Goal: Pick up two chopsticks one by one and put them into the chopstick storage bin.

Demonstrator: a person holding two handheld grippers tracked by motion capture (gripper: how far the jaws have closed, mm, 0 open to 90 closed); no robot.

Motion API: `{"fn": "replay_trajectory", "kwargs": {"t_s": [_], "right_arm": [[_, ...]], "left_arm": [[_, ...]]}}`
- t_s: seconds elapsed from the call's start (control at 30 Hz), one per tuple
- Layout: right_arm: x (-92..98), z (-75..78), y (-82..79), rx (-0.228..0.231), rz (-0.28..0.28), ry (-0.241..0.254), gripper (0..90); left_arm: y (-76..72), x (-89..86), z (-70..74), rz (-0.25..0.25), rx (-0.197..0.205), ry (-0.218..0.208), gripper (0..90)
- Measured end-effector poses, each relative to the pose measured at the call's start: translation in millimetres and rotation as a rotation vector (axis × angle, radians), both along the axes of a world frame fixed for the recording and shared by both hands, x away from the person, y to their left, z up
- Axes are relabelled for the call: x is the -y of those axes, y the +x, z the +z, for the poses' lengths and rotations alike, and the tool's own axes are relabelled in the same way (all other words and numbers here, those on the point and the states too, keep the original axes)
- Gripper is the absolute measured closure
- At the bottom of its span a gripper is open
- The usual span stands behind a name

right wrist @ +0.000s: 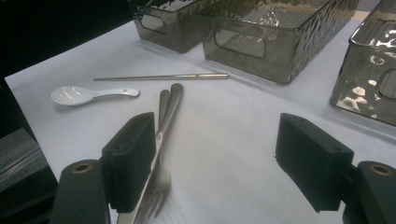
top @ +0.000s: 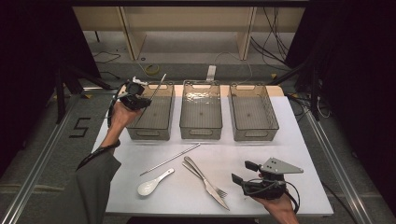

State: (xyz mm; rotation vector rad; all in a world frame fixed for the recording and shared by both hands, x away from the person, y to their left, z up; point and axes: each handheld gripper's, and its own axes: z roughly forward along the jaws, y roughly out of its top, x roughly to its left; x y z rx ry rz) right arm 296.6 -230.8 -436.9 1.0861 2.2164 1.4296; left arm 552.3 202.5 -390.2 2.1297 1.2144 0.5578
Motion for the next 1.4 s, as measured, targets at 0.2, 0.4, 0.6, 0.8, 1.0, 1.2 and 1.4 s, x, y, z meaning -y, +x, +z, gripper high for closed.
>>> {"fn": "replay_trajectory", "kwargs": {"t_s": [0.2, 0.4, 0.6, 0.8, 1.0, 1.2, 1.4], "right_arm": [[0.3, -0.3, 0.1, -0.002, -0.002, 0.001, 29.8], [0.1, -0.7, 0.5, -0.002, -0.005, 0.003, 29.8], [0.1, -0.8, 0.5, -0.005, -0.006, 0.003, 29.8], [0.8, -0.5, 0.5, -0.007, -0.006, 0.001, 29.8], [2.8, 0.2, 0.2, -0.001, -0.012, 0.004, 29.8], [3.5, 0.8, 0.1, 0.002, -0.015, 0.005, 29.8], [3.4, 0.6, -0.2, 0.000, -0.015, 0.006, 29.8]], "left_arm": [[-0.8, 0.3, -6.7, -0.008, -0.012, 0.004, 85.1], [-0.1, -3.2, -10.4, 0.003, -0.028, -0.013, 85.1], [0.1, -4.6, -11.5, 0.019, -0.014, -0.025, 84.4], [1.1, -3.2, -9.6, 0.031, -0.050, -0.044, 63.3], [-10.9, -4.5, 6.1, 0.025, -0.103, -0.131, 42.4], [-45.8, 4.0, 23.1, -0.050, -0.129, -0.226, 31.6], [-70.9, 11.2, 8.3, -0.106, -0.125, -0.268, 25.6]]}}
